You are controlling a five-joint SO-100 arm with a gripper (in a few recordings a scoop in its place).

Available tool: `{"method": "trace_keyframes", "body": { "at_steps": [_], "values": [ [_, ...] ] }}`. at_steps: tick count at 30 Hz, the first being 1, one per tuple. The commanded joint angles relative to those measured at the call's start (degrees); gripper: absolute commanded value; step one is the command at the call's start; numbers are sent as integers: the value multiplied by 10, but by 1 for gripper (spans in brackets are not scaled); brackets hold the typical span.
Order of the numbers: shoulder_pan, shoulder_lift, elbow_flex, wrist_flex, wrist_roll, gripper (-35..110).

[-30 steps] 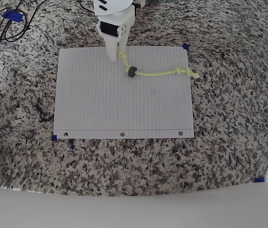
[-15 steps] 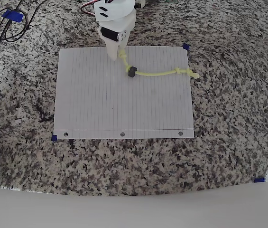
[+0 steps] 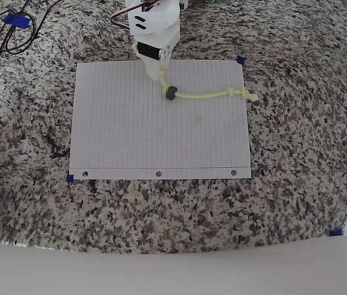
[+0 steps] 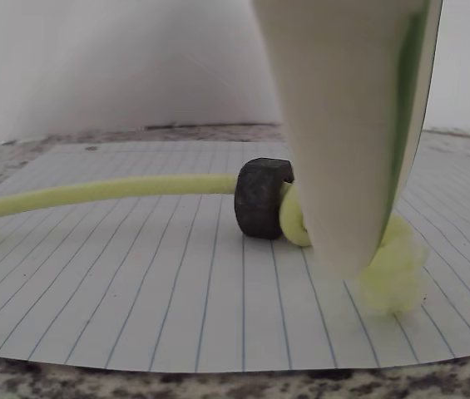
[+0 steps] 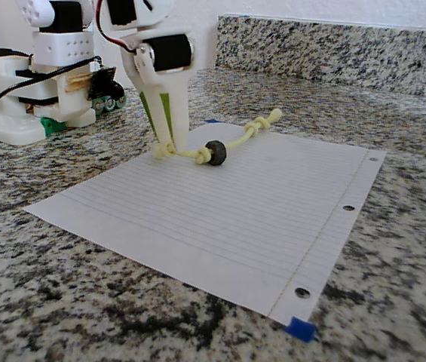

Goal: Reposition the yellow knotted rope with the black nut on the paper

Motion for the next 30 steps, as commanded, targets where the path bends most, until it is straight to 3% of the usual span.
{"method": "trace_keyframes", "body": {
  "at_steps": [1,30],
  "values": [
    [4,-4,-22,-11,-4,35],
    [33,-45,-21,-58,-18,28]
  ]
}}
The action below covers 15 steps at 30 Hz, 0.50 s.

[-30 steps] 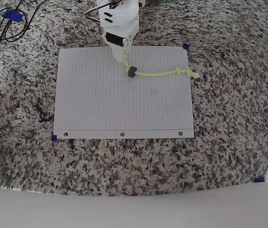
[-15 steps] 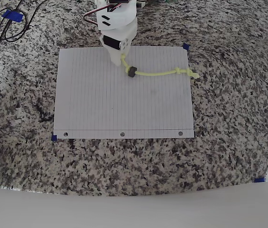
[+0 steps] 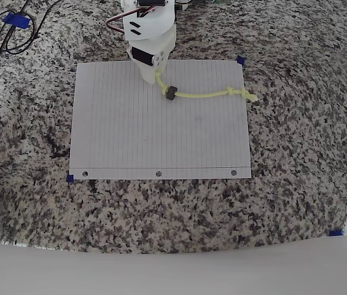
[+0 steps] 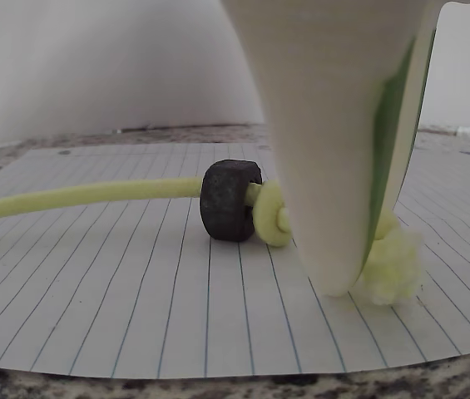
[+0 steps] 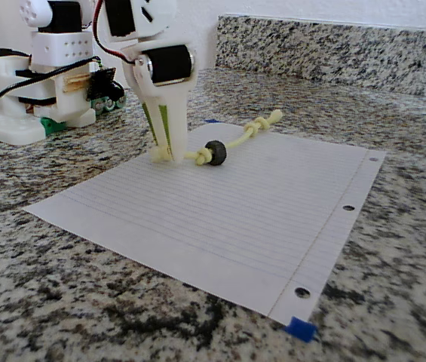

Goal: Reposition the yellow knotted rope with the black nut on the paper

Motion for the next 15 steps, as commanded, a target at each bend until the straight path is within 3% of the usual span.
{"method": "trace_keyframes", "body": {
  "at_steps": [1,7,15],
  "values": [
    [5,-2,-19,-6,-4,27],
    [6,-2,-19,-11,-4,6],
    [9,3,-19,-18,-4,0]
  ]
}}
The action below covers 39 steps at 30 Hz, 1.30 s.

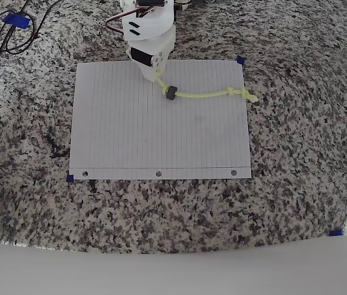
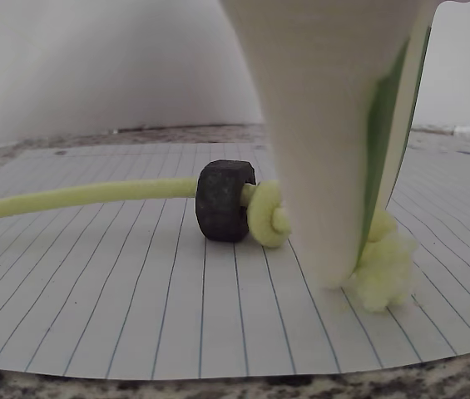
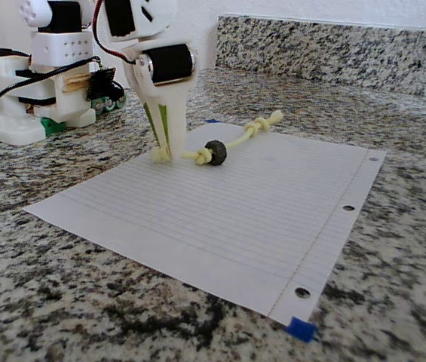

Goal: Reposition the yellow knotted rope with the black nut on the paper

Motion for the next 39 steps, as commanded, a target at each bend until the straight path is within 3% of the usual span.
{"method": "trace_keyframes", "body": {
  "at_steps": [1,11,32,39],
  "values": [
    [6,6,-19,-8,-4,0],
    [34,130,-19,-21,16,0],
    [12,588,-18,-12,104,0],
    [14,562,20,-9,129,0]
  ]
}}
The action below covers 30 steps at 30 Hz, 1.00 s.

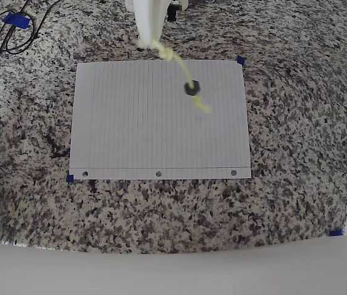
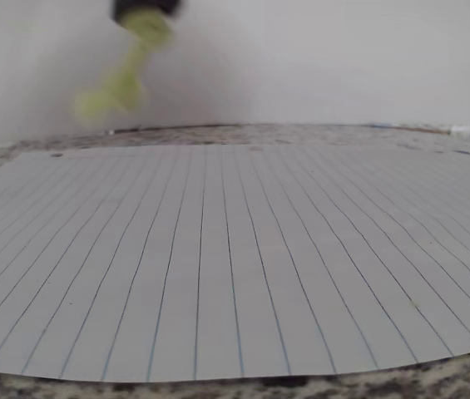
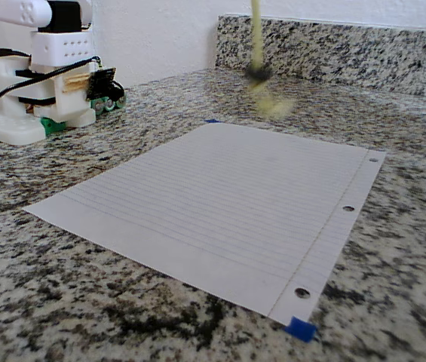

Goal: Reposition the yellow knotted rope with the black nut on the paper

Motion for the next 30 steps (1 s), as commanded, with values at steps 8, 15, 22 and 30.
{"method": "trace_keyframes", "body": {
  "at_steps": [8,15,22,30],
  "values": [
    [-13,14,-6,14,6,0],
    [13,7,7,25,11,0],
    [67,-12,6,8,11,0],
    [0,18,6,-4,11,0]
  ]
}}
